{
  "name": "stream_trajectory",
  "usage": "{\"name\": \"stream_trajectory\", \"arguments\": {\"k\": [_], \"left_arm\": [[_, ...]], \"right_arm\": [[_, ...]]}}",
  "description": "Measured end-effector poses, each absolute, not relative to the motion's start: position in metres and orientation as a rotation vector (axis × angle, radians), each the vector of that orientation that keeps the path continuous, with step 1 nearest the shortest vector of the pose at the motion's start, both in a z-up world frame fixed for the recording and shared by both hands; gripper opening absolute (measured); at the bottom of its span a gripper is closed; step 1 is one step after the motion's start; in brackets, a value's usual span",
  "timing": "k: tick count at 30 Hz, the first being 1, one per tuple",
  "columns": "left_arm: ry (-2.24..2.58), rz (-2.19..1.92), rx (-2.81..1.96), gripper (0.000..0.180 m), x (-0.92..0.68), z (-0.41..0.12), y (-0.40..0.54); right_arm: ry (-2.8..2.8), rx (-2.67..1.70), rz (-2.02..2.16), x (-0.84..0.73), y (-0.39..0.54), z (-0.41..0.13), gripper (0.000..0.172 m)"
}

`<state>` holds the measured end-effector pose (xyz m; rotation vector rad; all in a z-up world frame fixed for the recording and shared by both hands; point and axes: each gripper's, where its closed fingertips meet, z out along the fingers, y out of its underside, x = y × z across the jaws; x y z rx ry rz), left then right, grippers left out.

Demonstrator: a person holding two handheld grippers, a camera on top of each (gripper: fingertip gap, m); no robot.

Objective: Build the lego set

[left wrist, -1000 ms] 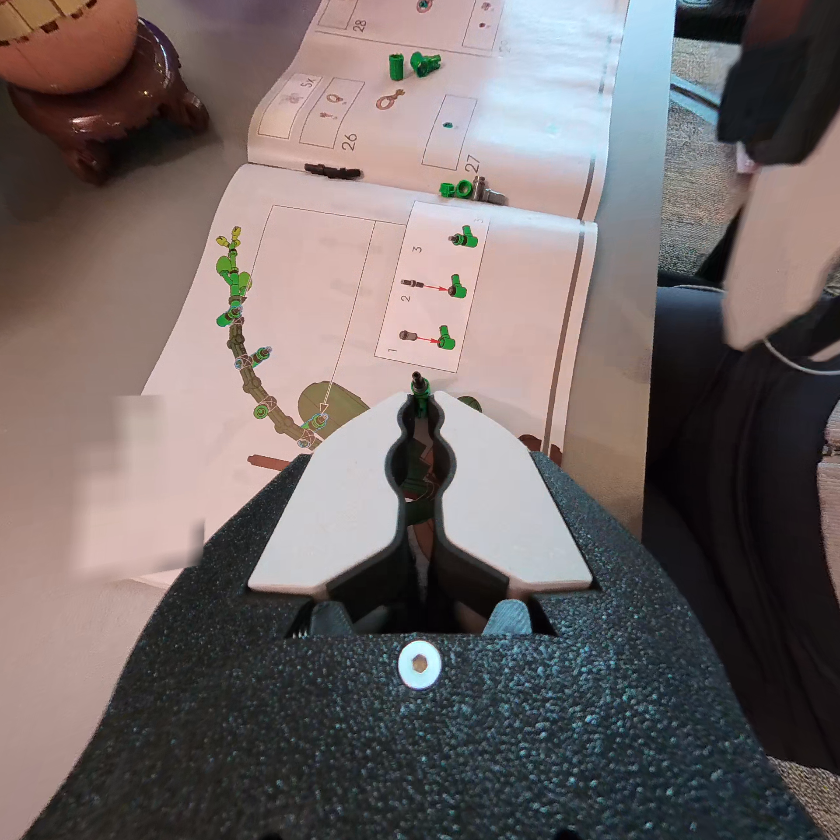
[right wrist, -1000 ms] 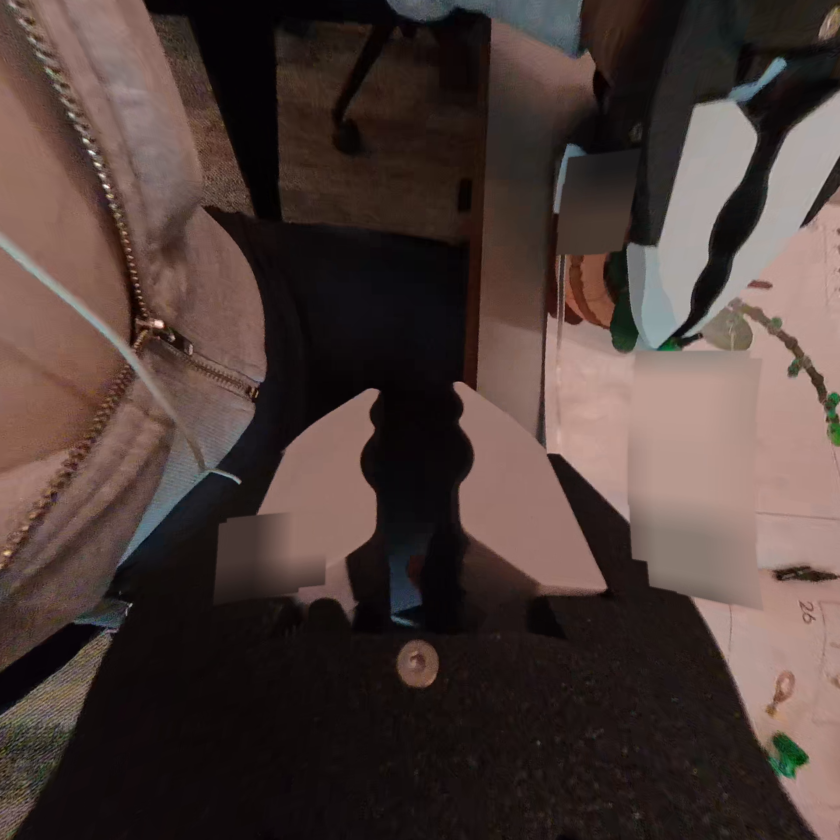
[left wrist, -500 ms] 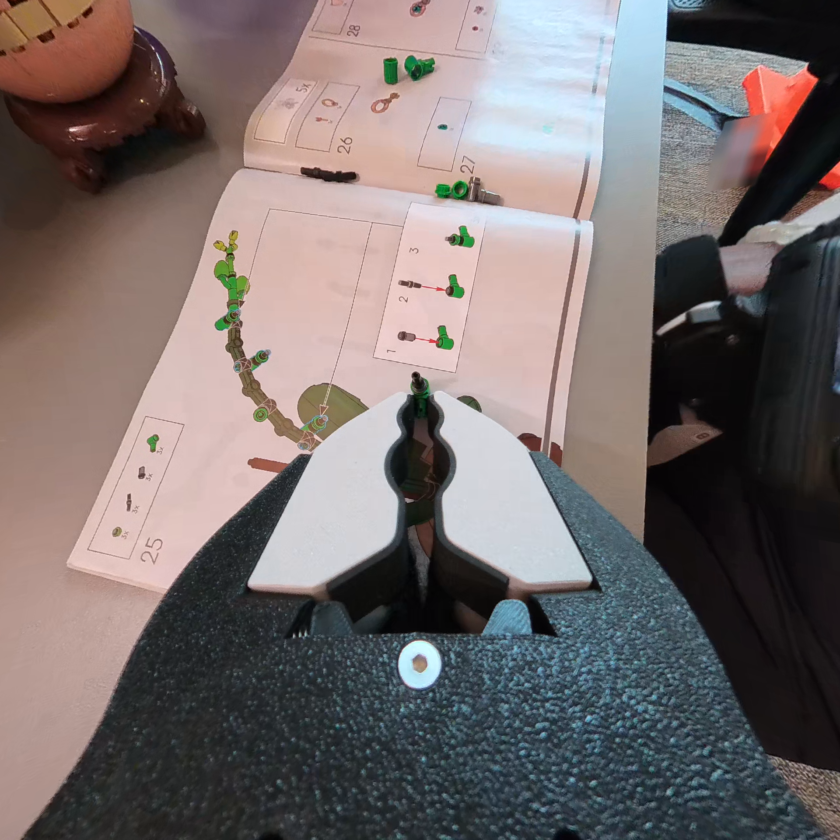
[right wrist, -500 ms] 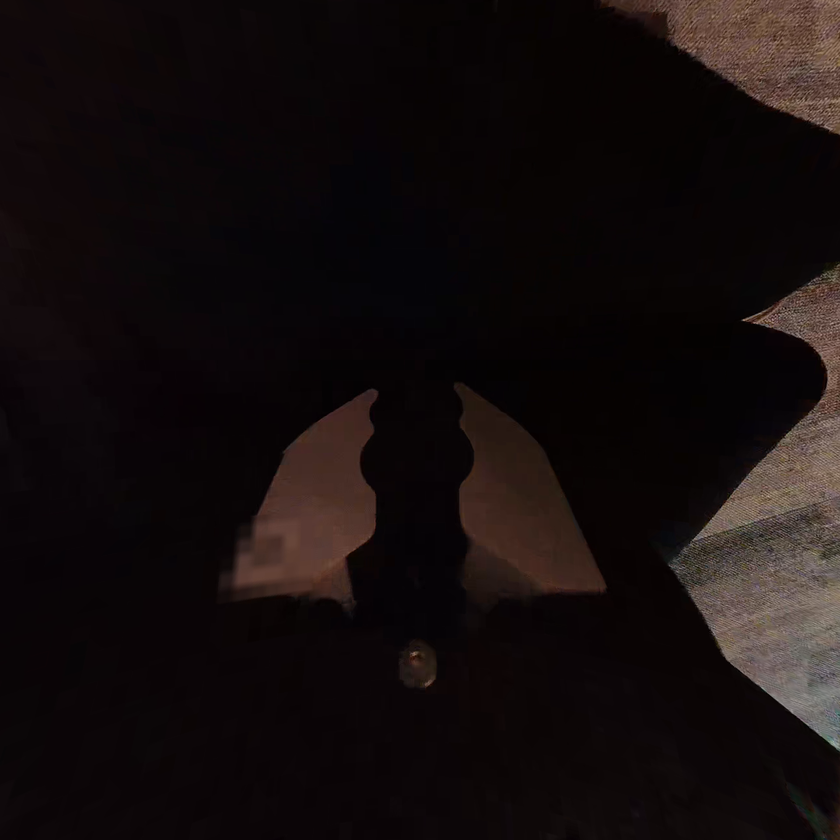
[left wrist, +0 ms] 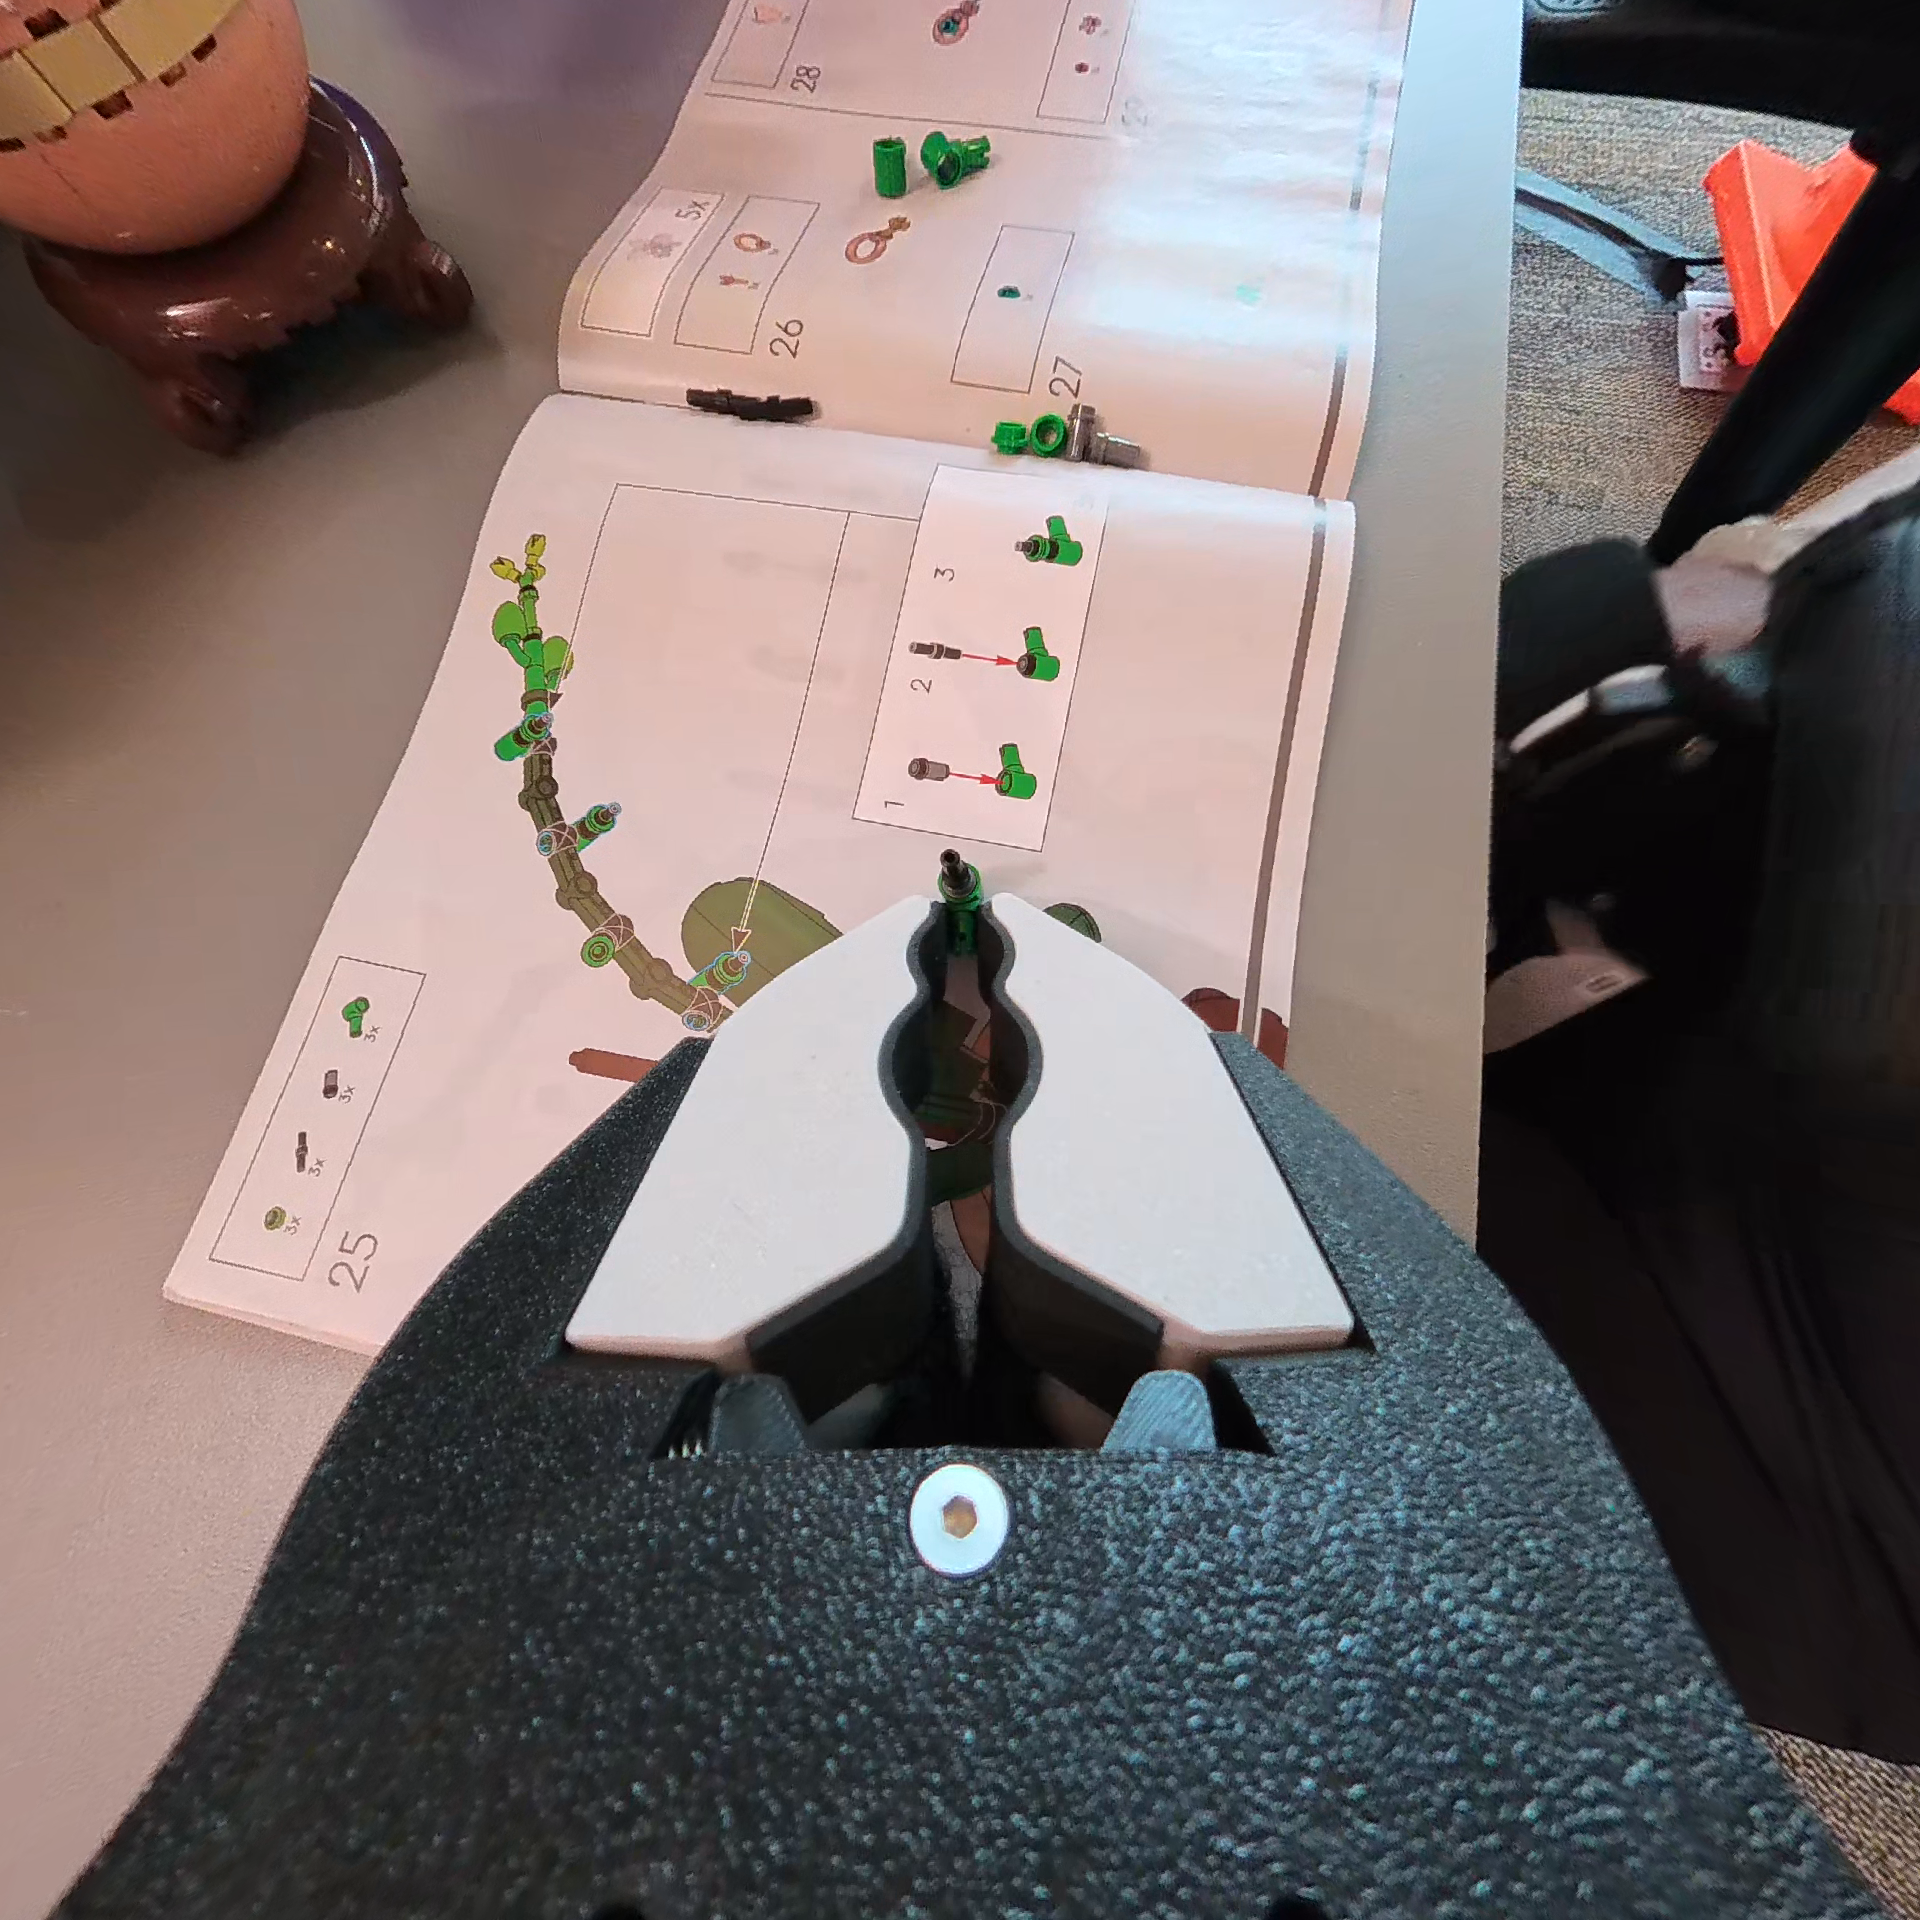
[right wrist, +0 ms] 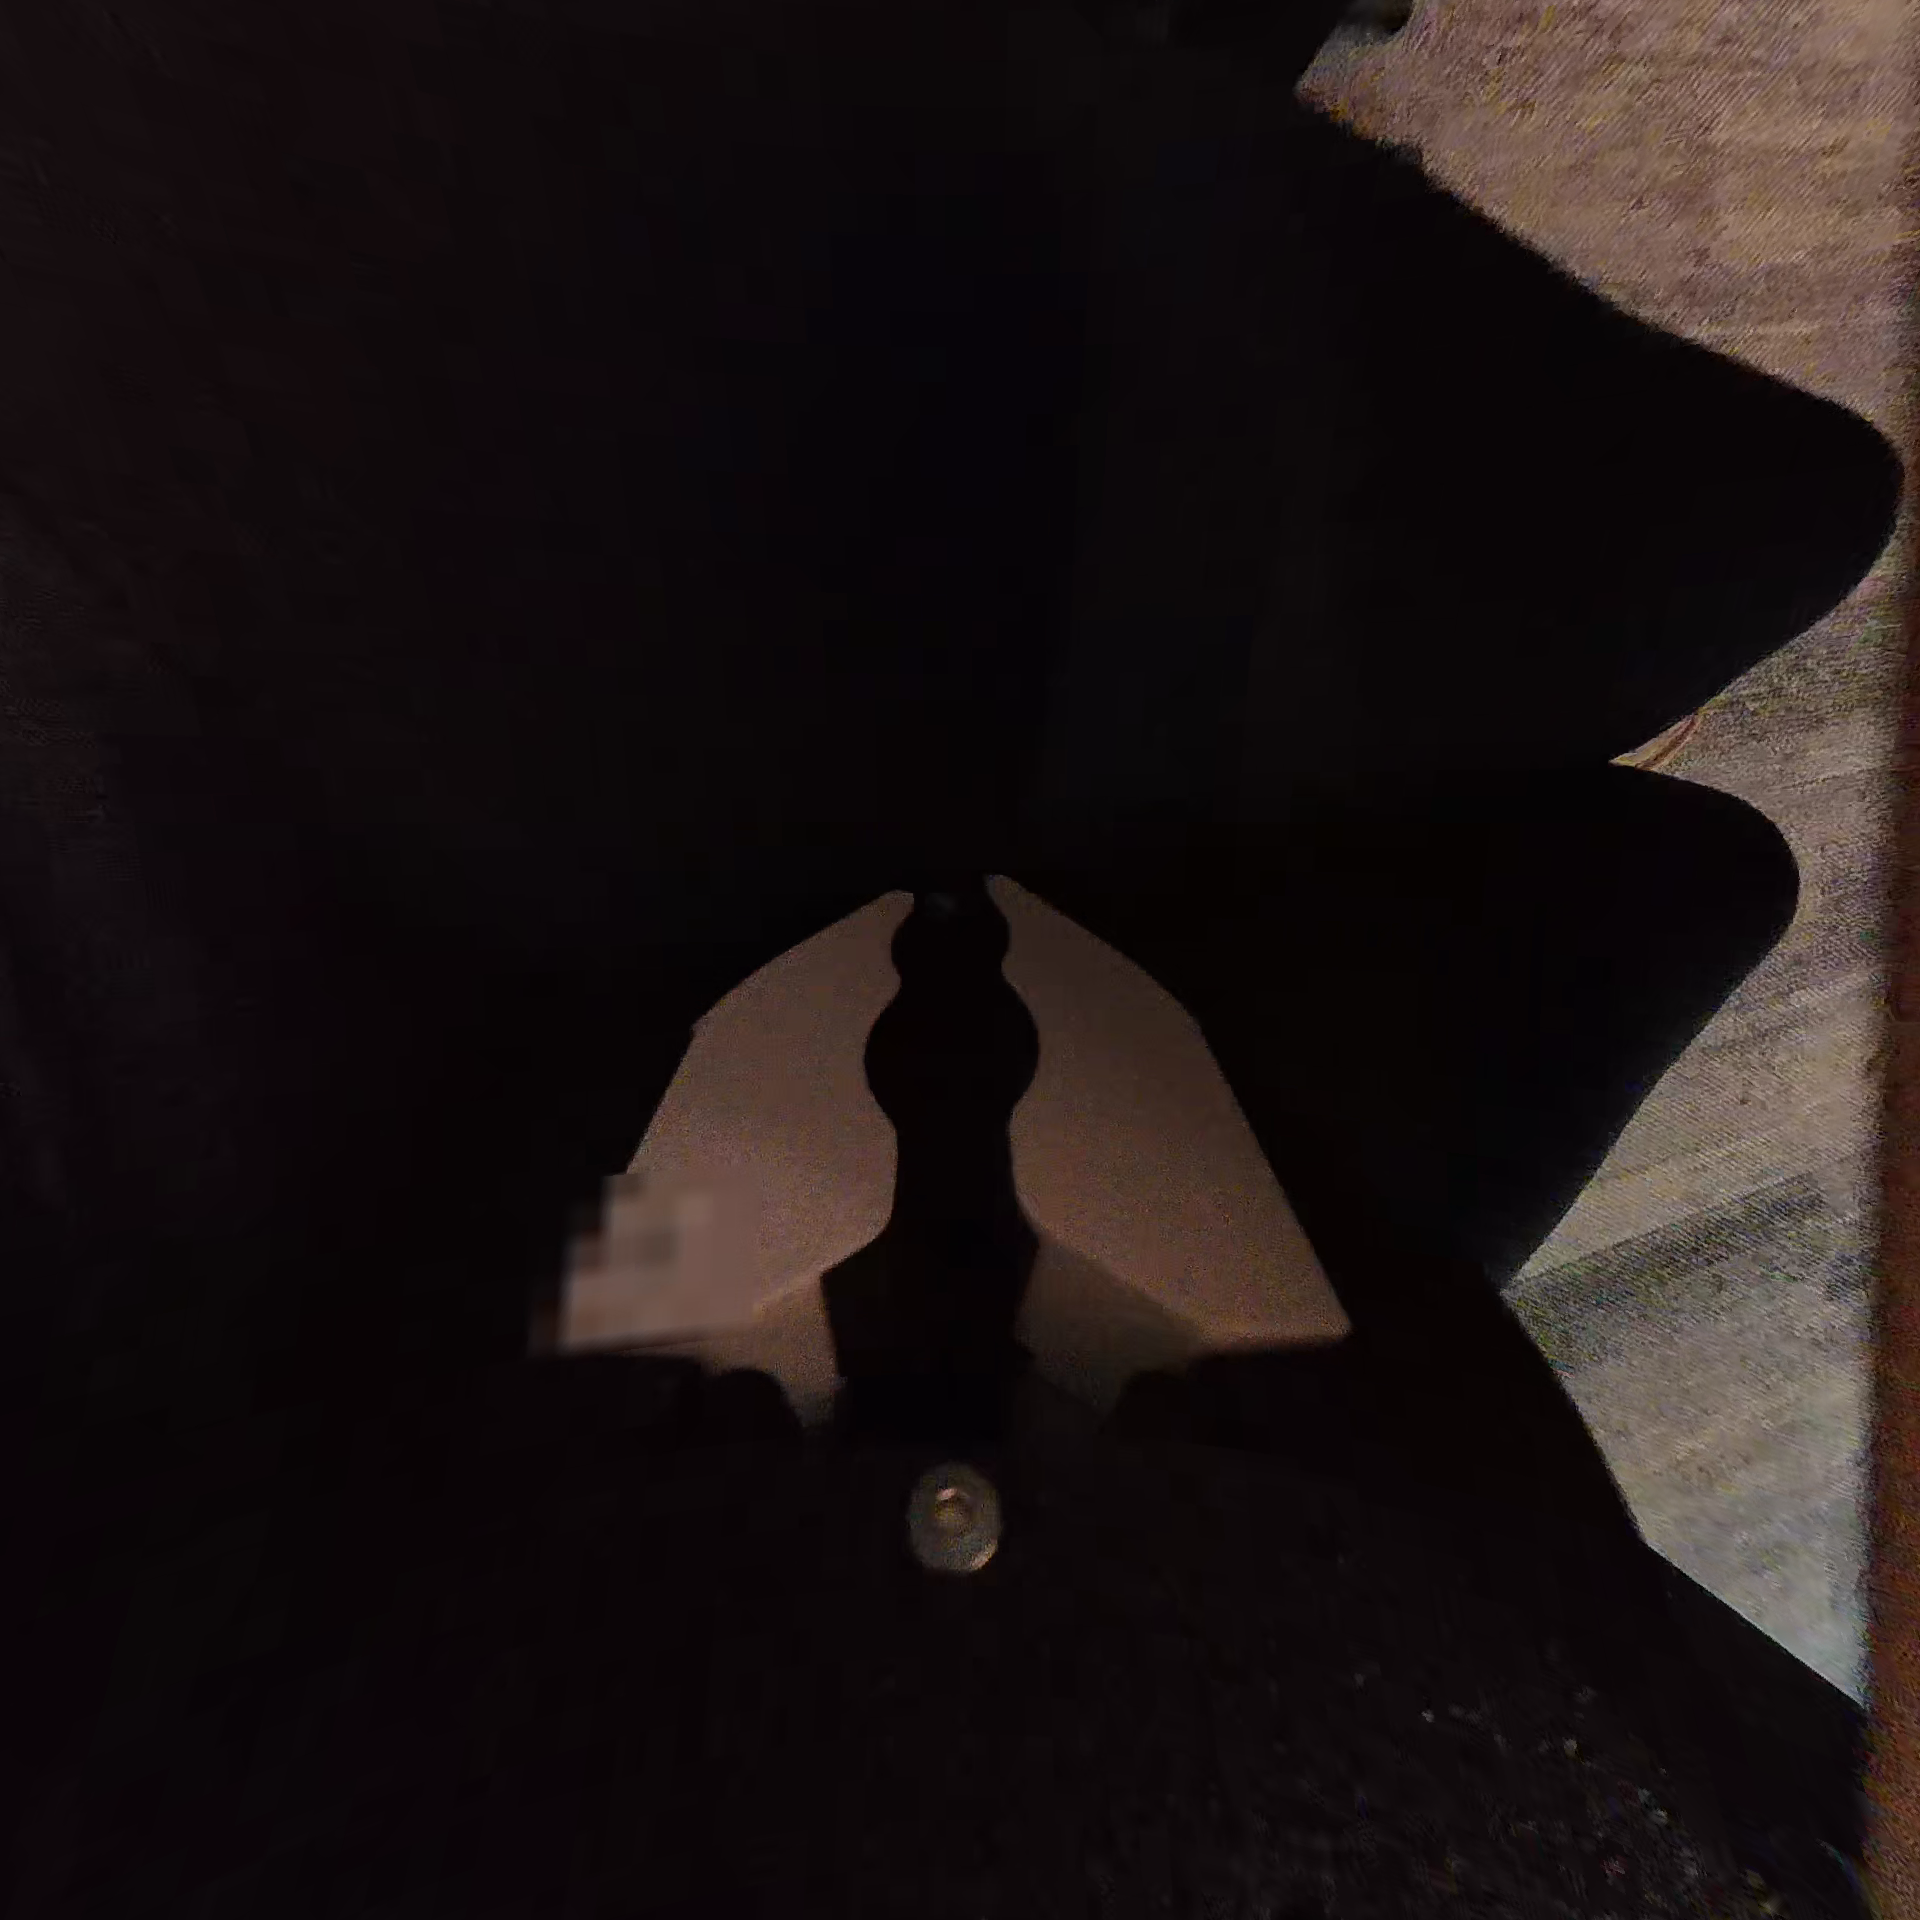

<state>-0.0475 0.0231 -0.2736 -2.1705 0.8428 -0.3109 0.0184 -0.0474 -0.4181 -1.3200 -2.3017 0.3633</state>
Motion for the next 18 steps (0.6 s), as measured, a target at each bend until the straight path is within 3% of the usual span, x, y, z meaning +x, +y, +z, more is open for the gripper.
{"name": "stream_trajectory", "arguments": {"k": [3, 6, 9, 14, 18], "left_arm": [[0.84, -0.318, -2.17, 0.004, -0.048, -0.273, 0.023], [0.835, -0.332, -2.172, 0.004, -0.048, -0.273, 0.023], [0.831, -0.342, -2.174, 0.004, -0.048, -0.274, 0.023], [0.829, -0.344, -2.174, 0.004, -0.048, -0.273, 0.023], [0.828, -0.347, -2.174, 0.004, -0.048, -0.273, 0.023]], "right_arm": [[-2.253, -1.283, 0.58, 0.021, -0.068, -0.37, 0.007], [-2.151, -1.196, 0.834, 0.019, -0.082, -0.287, 0.006], [-1.993, -1.266, 0.966, 0.008, -0.034, -0.224, 0.005], [-2.136, -1.429, 0.872, -0.005, 0.057, -0.248, 0.006], [-2.237, -1.439, 0.937, -0.029, 0.074, -0.257, 0.006]]}}
